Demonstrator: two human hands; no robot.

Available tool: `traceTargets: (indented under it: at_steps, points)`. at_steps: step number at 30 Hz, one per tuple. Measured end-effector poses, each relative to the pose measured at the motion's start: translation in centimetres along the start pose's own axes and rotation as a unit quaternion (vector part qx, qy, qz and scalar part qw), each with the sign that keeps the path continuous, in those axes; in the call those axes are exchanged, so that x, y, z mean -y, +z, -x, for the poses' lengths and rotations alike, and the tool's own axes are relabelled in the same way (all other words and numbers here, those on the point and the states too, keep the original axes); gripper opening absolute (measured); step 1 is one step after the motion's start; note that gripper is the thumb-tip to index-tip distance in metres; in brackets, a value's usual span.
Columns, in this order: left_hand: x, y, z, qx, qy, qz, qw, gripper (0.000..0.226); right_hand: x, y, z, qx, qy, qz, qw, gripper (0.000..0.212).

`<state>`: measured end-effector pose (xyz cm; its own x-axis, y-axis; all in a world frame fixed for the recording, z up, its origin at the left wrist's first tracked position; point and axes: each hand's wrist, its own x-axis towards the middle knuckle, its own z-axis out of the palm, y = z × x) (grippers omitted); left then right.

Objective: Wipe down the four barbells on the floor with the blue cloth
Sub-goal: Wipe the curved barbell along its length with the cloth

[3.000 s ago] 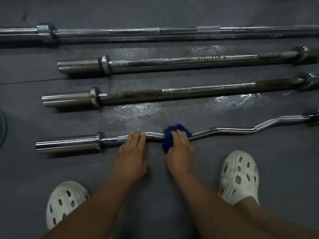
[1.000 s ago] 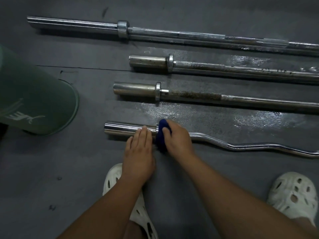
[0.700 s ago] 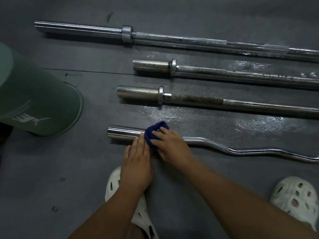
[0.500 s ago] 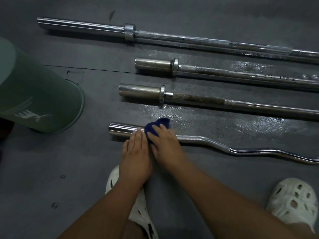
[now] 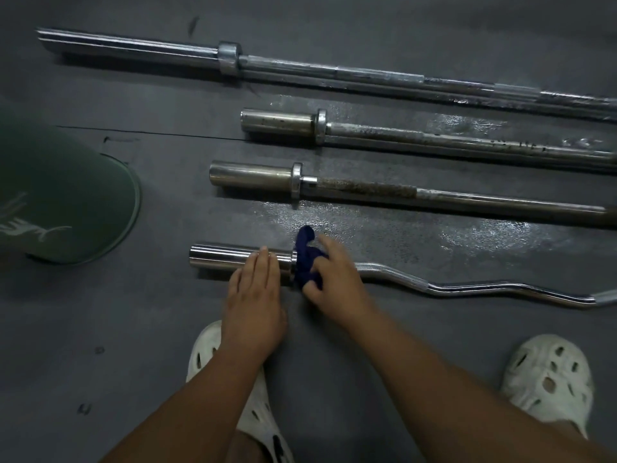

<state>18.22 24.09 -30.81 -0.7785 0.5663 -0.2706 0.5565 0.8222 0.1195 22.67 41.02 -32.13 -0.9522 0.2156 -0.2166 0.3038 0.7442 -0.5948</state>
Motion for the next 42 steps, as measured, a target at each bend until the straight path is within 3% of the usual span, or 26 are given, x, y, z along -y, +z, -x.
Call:
traceTargets:
  at_steps: [5, 7, 10, 12, 14, 16, 20, 21, 24, 27, 29, 32, 34, 36, 38, 40, 42]
  points:
    - [-0.4, -0.1, -0.2, -0.012, 0.013, 0.005, 1.000, 0.090, 0.6, 0.1, 0.7, 0.058, -0.094, 0.141, 0.984, 0.022]
    - [-0.7, -0.4, -0.3, -0.016, 0.020, 0.008, 1.000, 0.089, -1.3, -1.0, 1.4, 0.014, -0.047, 0.138, 0.989, 0.026]
    - [-1.6, -0.8, -0.8, -0.009, 0.039, 0.007, 0.999, 0.088, -3.0, -1.5, 3.0, -0.053, 0.073, 0.104, 0.991, 0.054]
    - [-2.3, -0.8, -1.1, -0.005, 0.046, 0.008, 0.999, 0.088, -2.2, -0.7, 3.2, -0.022, 0.071, 0.134, 0.988, 0.066]
    - [-2.7, -0.6, -0.9, -0.001, 0.054, 0.006, 0.999, 0.088, -2.1, -0.5, 2.9, 0.019, 0.028, 0.174, 0.984, 0.062]
    - [-2.7, -0.2, -0.6, -0.001, 0.063, -0.002, 0.998, 0.088, -3.6, -1.4, 2.7, 0.008, 0.016, 0.204, 0.979, 0.059]
    - [-2.5, 0.0, -0.4, -0.001, 0.072, -0.014, 0.997, 0.090, -4.1, -1.5, 4.2, -0.073, 0.171, 0.167, 0.968, 0.060]
    - [-2.5, 0.1, -0.4, -0.003, 0.072, -0.014, 0.997, 0.090, -2.8, -0.7, 4.0, -0.069, 0.162, 0.157, 0.972, 0.057]
    - [-2.9, 0.2, -0.6, -0.013, 0.072, -0.016, 0.997, 0.088, 0.7, 1.9, 2.3, -0.017, 0.020, 0.165, 0.986, 0.057]
    - [-3.1, -0.1, -0.9, -0.017, 0.074, -0.019, 0.997, 0.084, -0.5, 1.3, 1.9, -0.009, -0.011, 0.185, 0.983, 0.052]
    - [-3.4, -0.5, -1.1, -0.017, 0.080, -0.021, 0.996, 0.081, -3.3, -0.3, 3.6, -0.045, 0.043, 0.211, 0.975, 0.056]
    - [-4.4, -0.7, -1.7, -0.017, 0.084, -0.019, 0.996, 0.084, -8.3, -3.2, 7.1, -0.100, 0.225, 0.181, 0.952, 0.060]
    - [-5.0, -0.5, -2.0, -0.011, 0.087, -0.016, 0.996, 0.086, -8.9, -3.5, 8.2, -0.119, 0.301, 0.150, 0.934, 0.060]
    - [-5.5, -0.1, -2.1, -0.010, 0.096, -0.020, 0.995, 0.085, -7.3, -2.1, 7.2, -0.131, 0.265, 0.150, 0.944, 0.061]
    - [-5.7, 0.4, -1.8, -0.014, 0.110, -0.026, 0.994, 0.084, -4.5, -0.1, 5.3, -0.123, 0.150, 0.157, 0.968, 0.060]
    - [-5.7, 0.8, -1.6, -0.016, 0.119, -0.031, 0.992, 0.083, -2.3, 1.2, 3.9, -0.079, 0.046, 0.157, 0.983, 0.056]
    - [-5.5, 0.8, -1.6, -0.012, 0.122, -0.035, 0.992, 0.087, -3.2, 0.8, 3.7, -0.047, -0.004, 0.174, 0.984, 0.055]
